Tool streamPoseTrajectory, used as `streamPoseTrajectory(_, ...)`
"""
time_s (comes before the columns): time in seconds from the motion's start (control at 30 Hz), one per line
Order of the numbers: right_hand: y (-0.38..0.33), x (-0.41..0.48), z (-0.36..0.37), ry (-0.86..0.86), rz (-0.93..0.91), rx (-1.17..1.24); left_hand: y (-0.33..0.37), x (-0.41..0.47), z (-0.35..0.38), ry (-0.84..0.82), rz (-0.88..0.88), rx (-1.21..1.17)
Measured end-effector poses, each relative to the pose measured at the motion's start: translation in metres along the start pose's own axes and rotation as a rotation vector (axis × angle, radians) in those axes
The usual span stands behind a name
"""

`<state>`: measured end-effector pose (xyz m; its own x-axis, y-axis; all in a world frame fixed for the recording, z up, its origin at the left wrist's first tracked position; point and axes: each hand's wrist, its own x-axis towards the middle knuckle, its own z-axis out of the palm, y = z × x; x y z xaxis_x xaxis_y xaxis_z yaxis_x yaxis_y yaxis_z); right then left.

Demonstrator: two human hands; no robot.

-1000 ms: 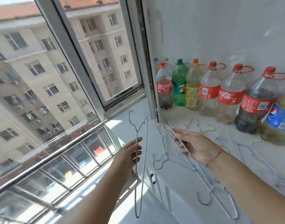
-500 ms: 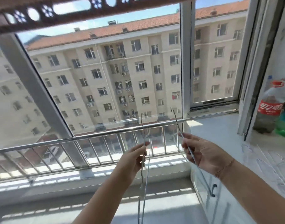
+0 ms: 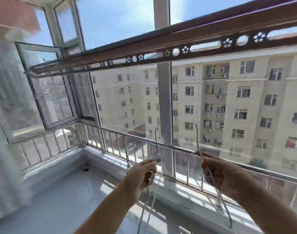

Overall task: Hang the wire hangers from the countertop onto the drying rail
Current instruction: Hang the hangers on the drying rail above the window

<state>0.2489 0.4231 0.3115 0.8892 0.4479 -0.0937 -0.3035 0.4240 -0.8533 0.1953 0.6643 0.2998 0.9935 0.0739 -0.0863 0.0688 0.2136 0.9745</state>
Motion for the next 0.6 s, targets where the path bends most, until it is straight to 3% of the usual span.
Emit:
streamPoseTrajectory(0.27, 0.061, 0.108, 0.149, -0.170, 0.051, 0.041, 0.064, 0.006, -0.162, 0.107, 0.081, 0.004)
streamPoseTrajectory(0.6, 0.111, 0.233, 0.291, -0.302, 0.114, 0.004, 0.114, 0.056, -0.314, 0.263, 0.138, 0.042)
